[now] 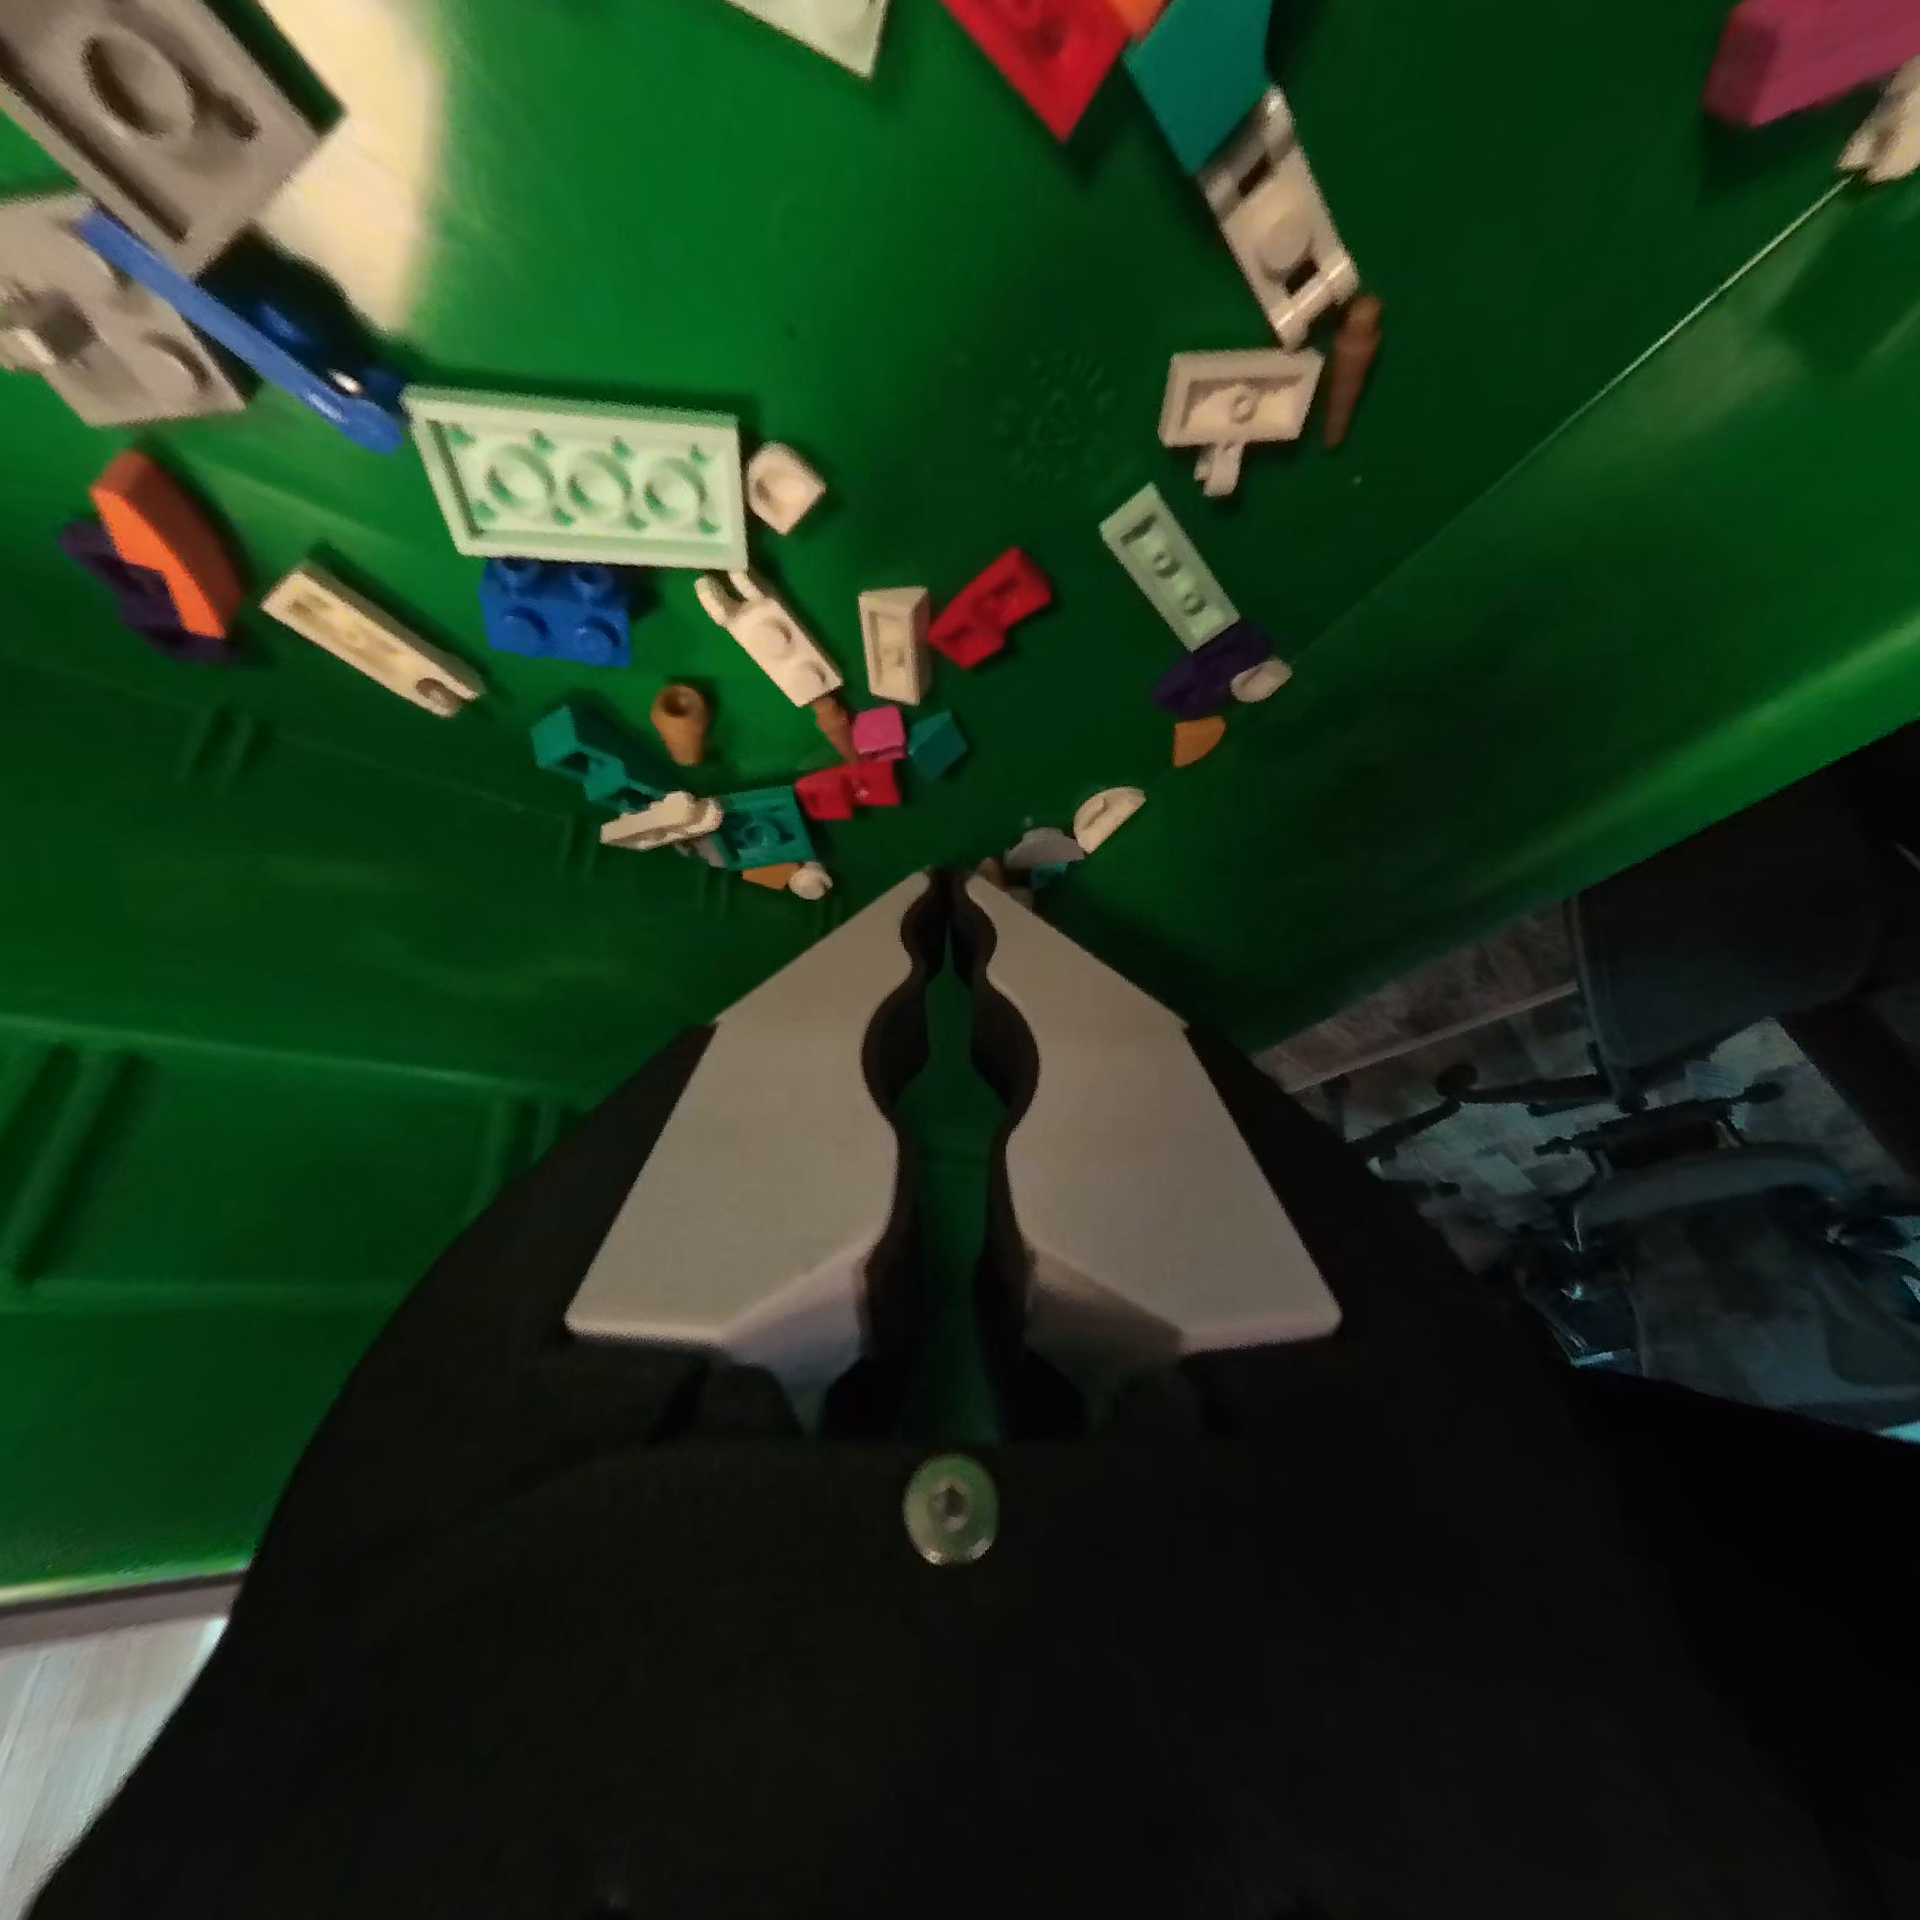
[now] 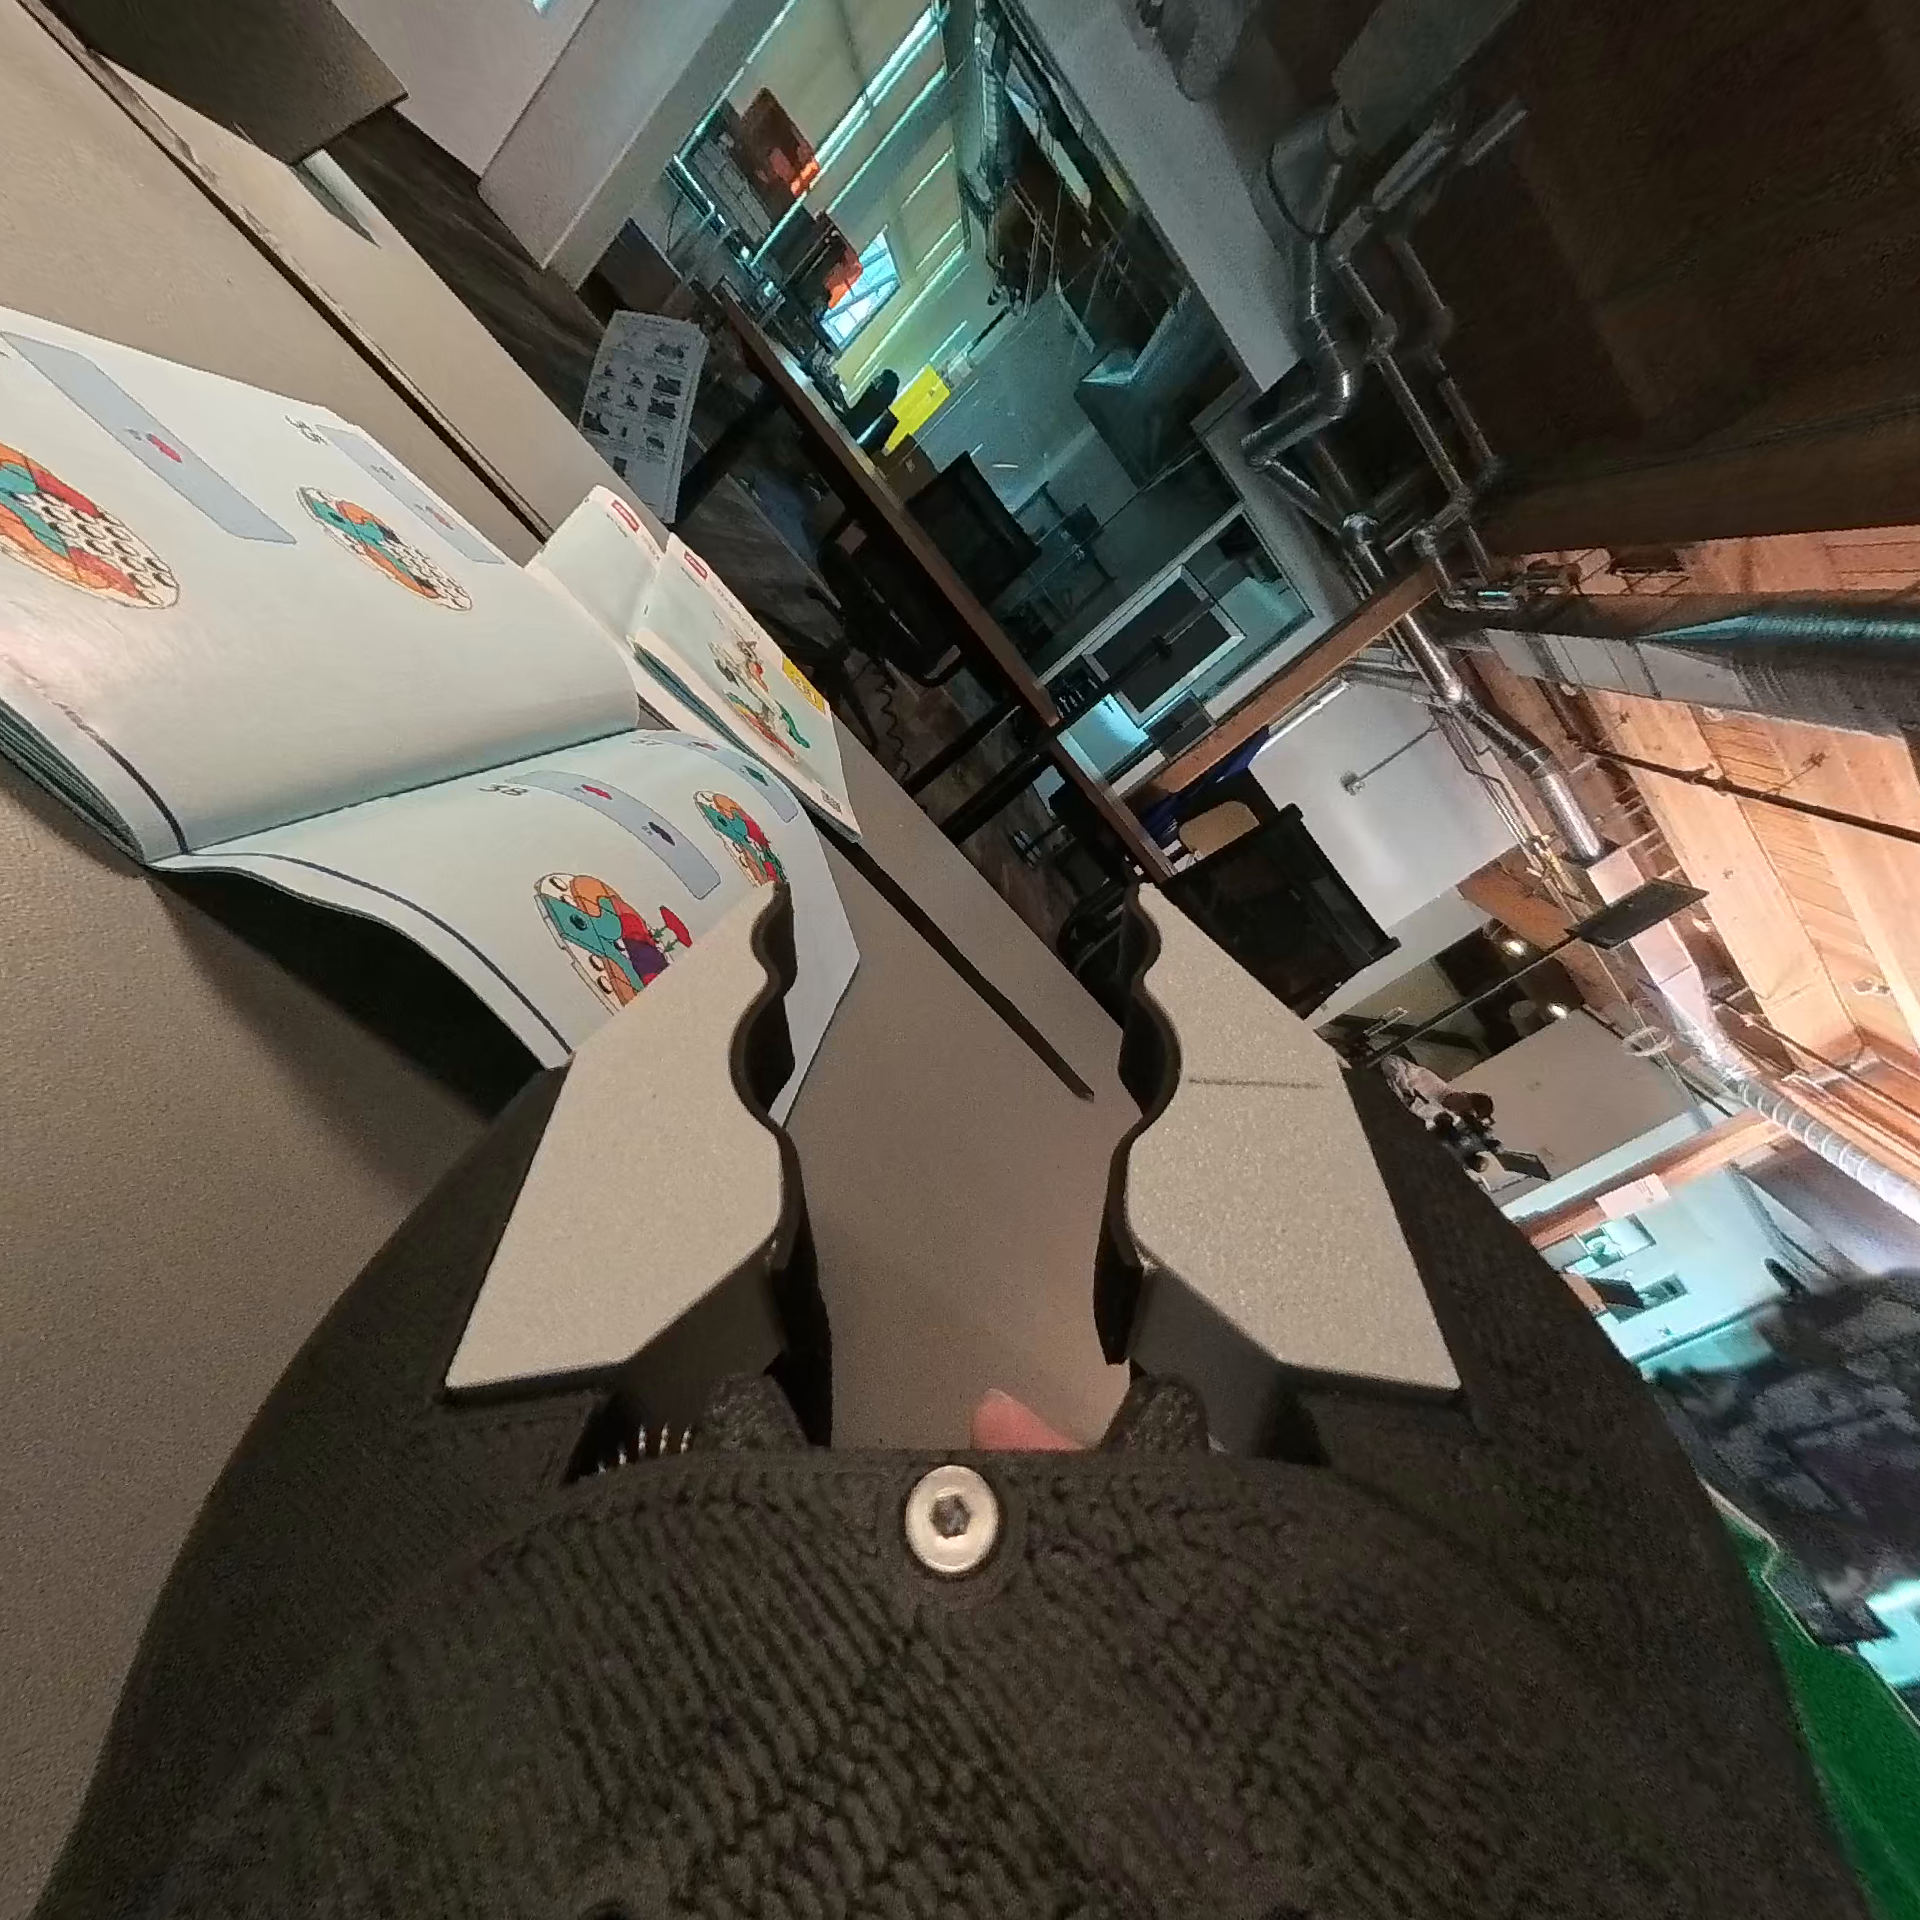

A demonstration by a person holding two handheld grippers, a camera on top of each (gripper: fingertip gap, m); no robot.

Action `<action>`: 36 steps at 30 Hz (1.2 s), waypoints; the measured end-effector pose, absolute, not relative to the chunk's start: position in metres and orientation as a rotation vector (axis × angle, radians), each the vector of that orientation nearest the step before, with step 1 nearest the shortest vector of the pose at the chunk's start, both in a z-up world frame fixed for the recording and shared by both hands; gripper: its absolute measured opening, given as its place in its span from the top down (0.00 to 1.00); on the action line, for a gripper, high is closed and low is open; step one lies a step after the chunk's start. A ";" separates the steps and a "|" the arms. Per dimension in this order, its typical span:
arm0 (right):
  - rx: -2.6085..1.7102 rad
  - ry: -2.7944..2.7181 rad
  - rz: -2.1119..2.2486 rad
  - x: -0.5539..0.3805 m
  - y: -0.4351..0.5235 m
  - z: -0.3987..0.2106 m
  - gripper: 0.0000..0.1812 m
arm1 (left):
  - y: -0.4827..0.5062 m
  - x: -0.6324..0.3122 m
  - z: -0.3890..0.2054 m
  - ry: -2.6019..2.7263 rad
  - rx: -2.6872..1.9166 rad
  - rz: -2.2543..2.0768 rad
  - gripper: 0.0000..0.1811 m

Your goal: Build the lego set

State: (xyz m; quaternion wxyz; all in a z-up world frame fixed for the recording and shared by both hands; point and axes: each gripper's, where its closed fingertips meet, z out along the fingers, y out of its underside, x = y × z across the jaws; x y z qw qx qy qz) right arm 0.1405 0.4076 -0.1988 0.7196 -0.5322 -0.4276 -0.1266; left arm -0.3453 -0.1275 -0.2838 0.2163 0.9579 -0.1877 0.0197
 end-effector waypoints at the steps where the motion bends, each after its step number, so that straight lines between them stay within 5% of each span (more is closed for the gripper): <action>1: -1.177 -0.944 -0.279 0.141 0.408 -0.199 0.66 | -0.129 -0.345 -0.284 -0.523 2.650 0.055 1.00; 12: -1.177 -0.944 -0.272 0.140 0.408 -0.199 0.66 | -0.128 -0.341 -0.281 -0.558 2.646 0.094 0.93; 29: -1.173 -0.939 -0.256 0.139 0.407 -0.198 0.66 | -0.127 -0.346 -0.284 -0.660 2.661 0.040 0.99; 36: -1.144 -0.969 -0.205 0.130 0.402 -0.197 0.66 | -0.054 -0.364 -0.233 -0.775 3.113 -0.466 0.99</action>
